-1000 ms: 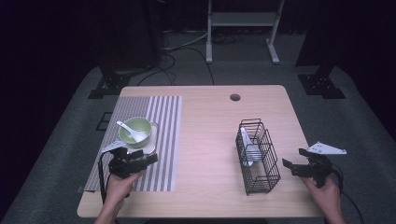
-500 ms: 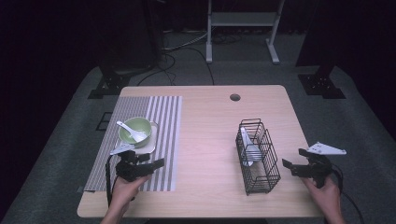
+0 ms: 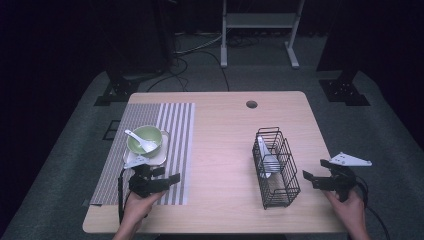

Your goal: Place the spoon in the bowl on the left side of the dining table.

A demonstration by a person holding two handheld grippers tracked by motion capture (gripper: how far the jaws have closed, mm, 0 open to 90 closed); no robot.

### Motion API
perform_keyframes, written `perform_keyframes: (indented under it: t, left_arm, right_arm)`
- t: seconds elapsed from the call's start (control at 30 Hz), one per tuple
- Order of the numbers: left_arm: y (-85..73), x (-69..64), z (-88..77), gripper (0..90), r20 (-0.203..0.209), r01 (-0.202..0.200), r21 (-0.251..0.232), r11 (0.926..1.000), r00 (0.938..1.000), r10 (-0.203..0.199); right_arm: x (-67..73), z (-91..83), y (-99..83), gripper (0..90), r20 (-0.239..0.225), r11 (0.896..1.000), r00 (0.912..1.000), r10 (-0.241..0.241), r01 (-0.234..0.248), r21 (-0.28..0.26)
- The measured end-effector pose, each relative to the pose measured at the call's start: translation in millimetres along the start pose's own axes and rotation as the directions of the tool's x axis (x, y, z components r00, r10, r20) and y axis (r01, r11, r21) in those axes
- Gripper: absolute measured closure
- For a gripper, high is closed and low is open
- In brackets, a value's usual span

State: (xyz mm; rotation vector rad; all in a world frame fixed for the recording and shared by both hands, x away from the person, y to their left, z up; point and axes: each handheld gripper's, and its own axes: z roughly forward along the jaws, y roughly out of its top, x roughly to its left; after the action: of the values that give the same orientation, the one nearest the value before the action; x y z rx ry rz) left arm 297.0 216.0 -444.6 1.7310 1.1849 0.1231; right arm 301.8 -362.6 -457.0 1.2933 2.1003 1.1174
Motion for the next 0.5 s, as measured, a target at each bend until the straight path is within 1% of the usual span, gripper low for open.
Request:
perform_keyframes:
  t: [0.37, 0.5]
  left_arm:
    - [-4.2, -5.3, 4.2, 15.0, 0.01, -0.023, 0.015, 0.9996, 0.9997, 0.023]
    - [-5.0, -6.0, 6.0, 14.9, 0.017, -0.02, 0.018, 0.9996, 0.9997, 0.019]
  right_arm:
    - [-0.1, -0.6, -1.5, 13.3, -0.004, 1.0, 1.0, -0.001, 0.001, 0.006]
    - [0.1, -1.2, -2.5, 13.3, -0.004, 1.0, 1.0, 0.001, -0.001, 0.006]
